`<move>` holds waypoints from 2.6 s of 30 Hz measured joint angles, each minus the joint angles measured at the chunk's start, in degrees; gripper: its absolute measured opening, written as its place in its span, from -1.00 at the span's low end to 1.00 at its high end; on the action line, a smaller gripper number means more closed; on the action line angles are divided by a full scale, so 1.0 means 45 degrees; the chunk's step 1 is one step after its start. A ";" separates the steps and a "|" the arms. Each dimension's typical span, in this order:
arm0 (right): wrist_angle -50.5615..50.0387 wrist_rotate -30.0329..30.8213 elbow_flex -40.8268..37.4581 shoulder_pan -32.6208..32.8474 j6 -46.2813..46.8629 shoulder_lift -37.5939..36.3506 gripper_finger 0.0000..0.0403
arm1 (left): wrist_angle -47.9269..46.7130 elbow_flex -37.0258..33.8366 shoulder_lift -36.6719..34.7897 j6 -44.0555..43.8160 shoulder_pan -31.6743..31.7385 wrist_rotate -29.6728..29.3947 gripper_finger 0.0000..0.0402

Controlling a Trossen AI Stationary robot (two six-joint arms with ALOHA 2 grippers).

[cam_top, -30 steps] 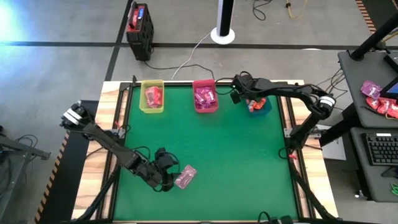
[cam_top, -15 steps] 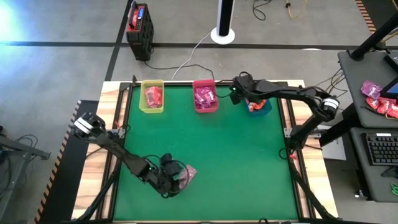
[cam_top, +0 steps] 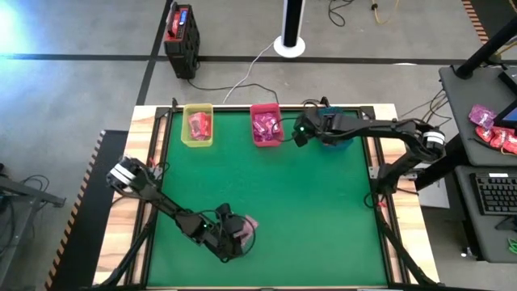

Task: Sort candy by brand, put in halloween buckets
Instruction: Put the pink candy into the yellow bin, then return to Home Position

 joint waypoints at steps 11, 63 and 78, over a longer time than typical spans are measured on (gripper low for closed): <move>0.0004 0.0019 -0.0073 0.0641 0.0234 0.0049 0.28 | -0.0368 0.0256 0.0018 0.1576 -0.0020 -0.0045 -0.94; 0.0984 0.0143 -0.0523 0.2763 0.0277 0.0073 0.32 | -0.6148 -0.2026 -1.0177 0.9553 1.7301 0.3779 -0.37; 1.3446 -0.2798 -0.6837 0.4728 -0.5821 -0.3648 0.28 | 0.0018 -0.6580 -1.8403 1.0877 0.6698 0.1800 -0.32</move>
